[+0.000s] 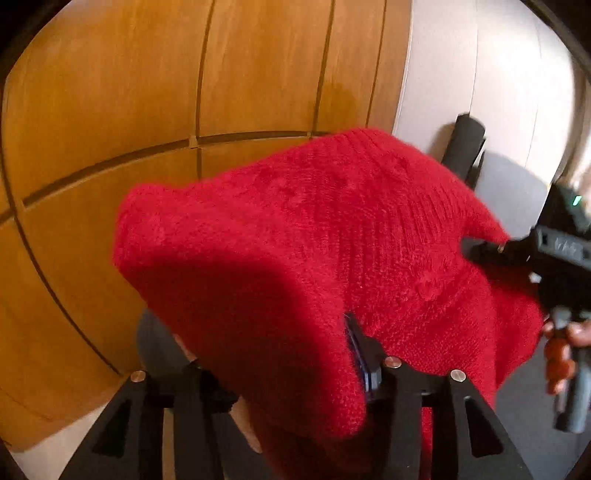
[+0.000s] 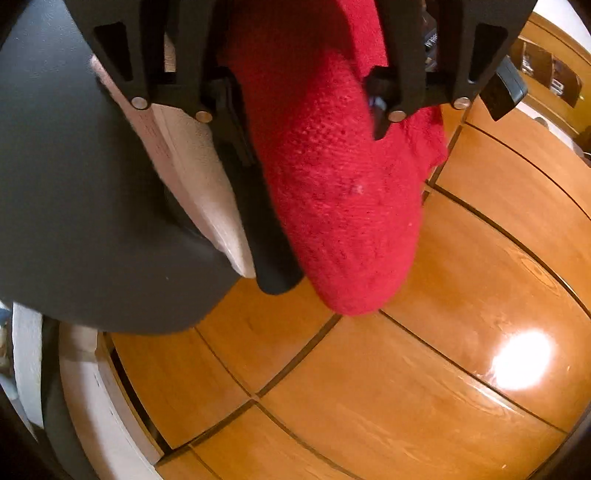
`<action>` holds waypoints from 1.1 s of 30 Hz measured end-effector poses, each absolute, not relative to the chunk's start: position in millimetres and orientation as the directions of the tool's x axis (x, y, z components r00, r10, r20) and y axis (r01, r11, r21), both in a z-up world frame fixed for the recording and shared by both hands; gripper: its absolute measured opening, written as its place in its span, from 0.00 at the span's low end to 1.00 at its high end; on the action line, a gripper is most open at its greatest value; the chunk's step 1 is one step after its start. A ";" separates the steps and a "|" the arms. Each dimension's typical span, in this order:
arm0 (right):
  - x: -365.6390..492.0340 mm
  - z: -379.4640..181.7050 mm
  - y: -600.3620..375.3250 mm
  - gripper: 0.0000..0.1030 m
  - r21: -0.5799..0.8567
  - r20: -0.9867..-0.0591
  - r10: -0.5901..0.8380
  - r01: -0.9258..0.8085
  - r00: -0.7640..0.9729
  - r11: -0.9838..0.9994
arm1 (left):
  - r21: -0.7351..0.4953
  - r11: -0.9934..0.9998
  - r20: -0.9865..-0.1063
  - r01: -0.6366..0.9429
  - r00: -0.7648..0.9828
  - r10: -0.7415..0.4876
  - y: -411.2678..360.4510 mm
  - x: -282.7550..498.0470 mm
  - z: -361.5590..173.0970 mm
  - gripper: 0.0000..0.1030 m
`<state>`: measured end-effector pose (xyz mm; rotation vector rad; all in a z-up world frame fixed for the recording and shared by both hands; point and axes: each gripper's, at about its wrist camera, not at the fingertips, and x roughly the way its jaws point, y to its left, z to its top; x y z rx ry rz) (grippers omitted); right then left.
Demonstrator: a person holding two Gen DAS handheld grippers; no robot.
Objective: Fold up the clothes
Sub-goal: 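Lift the red bundle with both grippers and carry it onto the garment stack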
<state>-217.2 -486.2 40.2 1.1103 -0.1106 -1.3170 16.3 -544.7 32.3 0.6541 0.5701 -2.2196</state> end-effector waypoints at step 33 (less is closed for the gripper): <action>-178.1 89.1 -632.9 0.50 0.069 -0.750 -0.659 0.982 -0.064 -0.174 | 0.051 -0.562 -0.717 0.826 -0.361 -0.596 -695.8 -95.4 8.6 0.74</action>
